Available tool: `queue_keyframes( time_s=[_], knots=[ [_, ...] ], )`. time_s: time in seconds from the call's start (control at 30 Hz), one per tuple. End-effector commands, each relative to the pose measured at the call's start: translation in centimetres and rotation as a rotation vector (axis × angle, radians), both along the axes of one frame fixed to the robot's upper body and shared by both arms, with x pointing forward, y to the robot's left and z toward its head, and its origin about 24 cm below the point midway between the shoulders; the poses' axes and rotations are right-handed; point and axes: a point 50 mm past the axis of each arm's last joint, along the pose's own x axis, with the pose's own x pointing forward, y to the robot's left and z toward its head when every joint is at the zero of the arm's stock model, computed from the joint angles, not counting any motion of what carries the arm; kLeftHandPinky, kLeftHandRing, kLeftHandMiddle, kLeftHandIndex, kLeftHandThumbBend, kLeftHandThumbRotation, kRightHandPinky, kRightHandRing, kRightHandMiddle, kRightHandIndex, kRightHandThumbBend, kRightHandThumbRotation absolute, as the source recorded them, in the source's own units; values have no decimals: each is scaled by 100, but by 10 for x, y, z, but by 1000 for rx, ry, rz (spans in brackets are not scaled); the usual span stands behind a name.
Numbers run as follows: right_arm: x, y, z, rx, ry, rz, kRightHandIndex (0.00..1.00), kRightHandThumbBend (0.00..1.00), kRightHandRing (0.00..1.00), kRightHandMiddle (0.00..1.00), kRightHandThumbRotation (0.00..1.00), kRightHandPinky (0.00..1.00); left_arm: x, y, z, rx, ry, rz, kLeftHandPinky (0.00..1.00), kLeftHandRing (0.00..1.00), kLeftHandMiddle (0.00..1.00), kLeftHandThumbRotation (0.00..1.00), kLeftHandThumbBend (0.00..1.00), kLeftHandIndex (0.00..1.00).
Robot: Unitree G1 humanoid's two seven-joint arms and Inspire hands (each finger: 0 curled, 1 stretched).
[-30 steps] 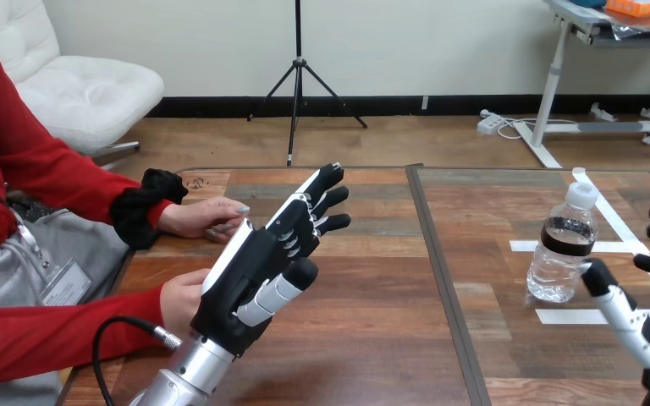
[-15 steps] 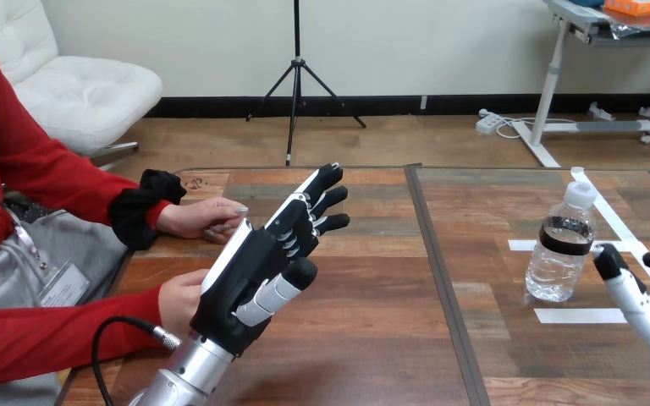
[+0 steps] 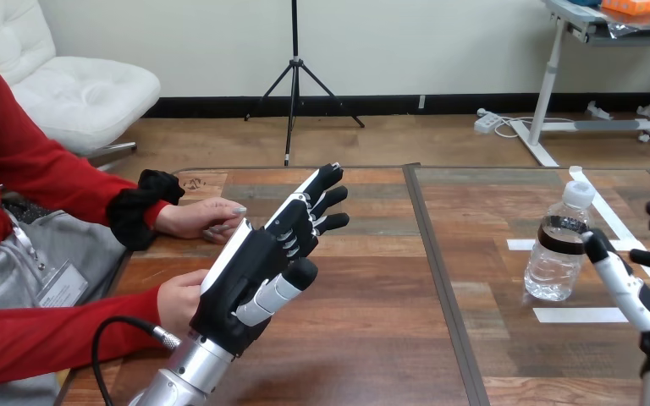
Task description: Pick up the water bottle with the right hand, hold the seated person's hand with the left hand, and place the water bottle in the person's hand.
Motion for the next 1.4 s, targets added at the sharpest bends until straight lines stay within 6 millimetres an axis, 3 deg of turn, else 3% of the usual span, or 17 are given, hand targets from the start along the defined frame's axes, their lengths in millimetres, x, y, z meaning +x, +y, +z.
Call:
queue_keyframes(
  time_s=[0.0, 1.37],
  knots=[
    [25, 1, 19, -32, -40, 39, 93, 100, 89, 88, 73, 72, 12, 3, 15, 3, -64, 7, 88, 96, 98, 82, 100, 95],
    [59, 6, 18, -17, 81, 118, 95, 100, 89, 88, 75, 77, 10, -1, 15, -9, -76, 12, 87, 95, 98, 81, 100, 95]
  ],
)
